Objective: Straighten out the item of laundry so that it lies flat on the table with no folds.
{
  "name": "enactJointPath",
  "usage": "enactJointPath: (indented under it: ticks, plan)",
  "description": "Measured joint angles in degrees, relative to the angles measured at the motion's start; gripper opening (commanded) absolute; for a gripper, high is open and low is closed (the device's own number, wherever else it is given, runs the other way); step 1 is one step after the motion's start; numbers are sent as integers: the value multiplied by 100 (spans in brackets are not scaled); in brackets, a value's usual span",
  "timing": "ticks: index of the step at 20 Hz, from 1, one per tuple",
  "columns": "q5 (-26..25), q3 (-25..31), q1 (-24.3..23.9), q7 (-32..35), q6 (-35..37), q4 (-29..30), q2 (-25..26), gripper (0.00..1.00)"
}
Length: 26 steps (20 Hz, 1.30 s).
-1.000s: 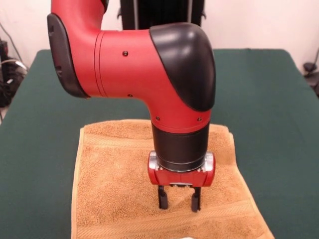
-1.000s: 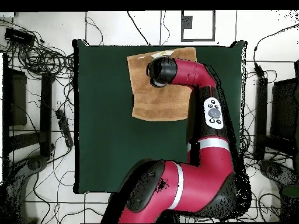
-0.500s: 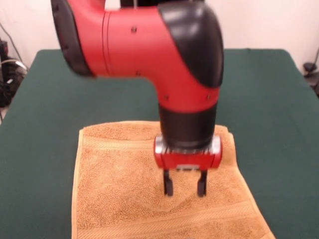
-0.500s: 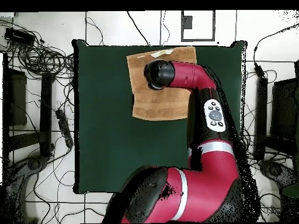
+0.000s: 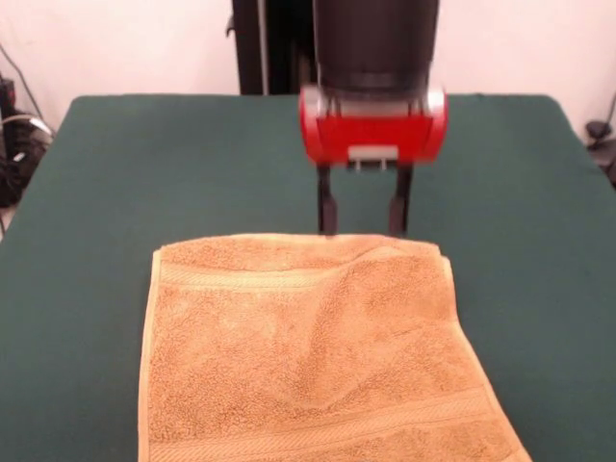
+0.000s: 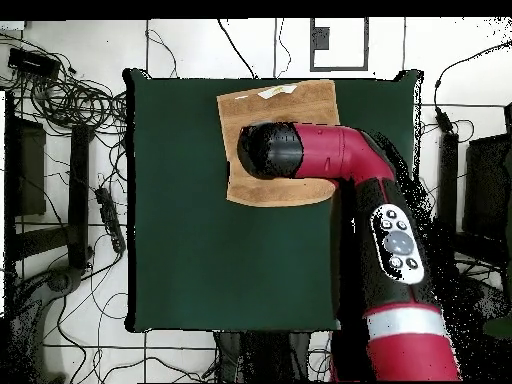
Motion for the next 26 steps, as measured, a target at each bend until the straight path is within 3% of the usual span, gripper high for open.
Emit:
enactJointPath:
  ticks: [6, 11, 26]
  plan:
    - [-8, -52, -42, 0, -16, 576, -740, 100]
    - [-103, -166, -48, 0, -310, 937, -984, 100]
    - [-377, -334, -131, 0, -1499, 1445, -522, 100]
